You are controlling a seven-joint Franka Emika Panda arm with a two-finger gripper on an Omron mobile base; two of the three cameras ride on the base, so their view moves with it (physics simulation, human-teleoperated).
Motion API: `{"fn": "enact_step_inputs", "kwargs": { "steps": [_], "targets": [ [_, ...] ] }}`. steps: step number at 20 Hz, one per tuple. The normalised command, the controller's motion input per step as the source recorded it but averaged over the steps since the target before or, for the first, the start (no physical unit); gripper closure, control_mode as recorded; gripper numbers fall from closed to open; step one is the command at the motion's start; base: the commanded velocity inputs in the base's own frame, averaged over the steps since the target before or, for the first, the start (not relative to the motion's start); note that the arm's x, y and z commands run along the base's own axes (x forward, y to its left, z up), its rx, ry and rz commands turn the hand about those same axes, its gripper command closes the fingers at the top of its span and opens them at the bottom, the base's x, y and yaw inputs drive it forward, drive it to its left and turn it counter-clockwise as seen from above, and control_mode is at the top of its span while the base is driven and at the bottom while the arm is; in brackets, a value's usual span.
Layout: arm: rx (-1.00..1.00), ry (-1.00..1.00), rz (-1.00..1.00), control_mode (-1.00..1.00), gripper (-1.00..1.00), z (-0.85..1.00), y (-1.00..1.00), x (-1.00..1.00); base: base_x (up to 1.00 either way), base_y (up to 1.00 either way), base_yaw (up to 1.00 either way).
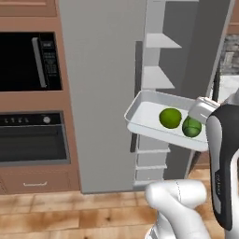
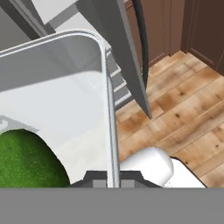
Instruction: Take the avocado and lime out of the freezer and place them in the tupperware container on the counter. Then put the tupperware containing the vegetables back in the freezer.
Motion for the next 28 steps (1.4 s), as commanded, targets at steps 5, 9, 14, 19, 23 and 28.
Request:
{"fn": "enact_step_inputs", "kwargs": {
  "steps": [5, 9, 14, 19, 23, 28],
  "targets": [
    [0.00, 0.00, 0.00, 1.00, 1.00, 0.00, 0.00, 0.00, 0.93, 0.10, 0.00],
    [0.00, 0.00, 0.00, 1.00, 1.00, 0.00, 0.00, 0.00, 0.71, 0.10, 0.00],
    [0.00, 0.00, 0.00, 1.00, 1.00, 0.00, 0.00, 0.00, 0.63, 0.10, 0.00],
    [0.00, 0.00, 0.00, 1.00, 1.00, 0.00, 0.00, 0.00, 0.75, 0.09, 0.00],
    [0.00, 0.00, 0.00, 1.00, 1.00, 0.00, 0.00, 0.00, 0.41, 0.01, 0.00],
    [0.00, 0.00, 0.00, 1.00, 1.00, 0.00, 0.00, 0.00, 0.00, -0.15, 0.00]
  ]
}}
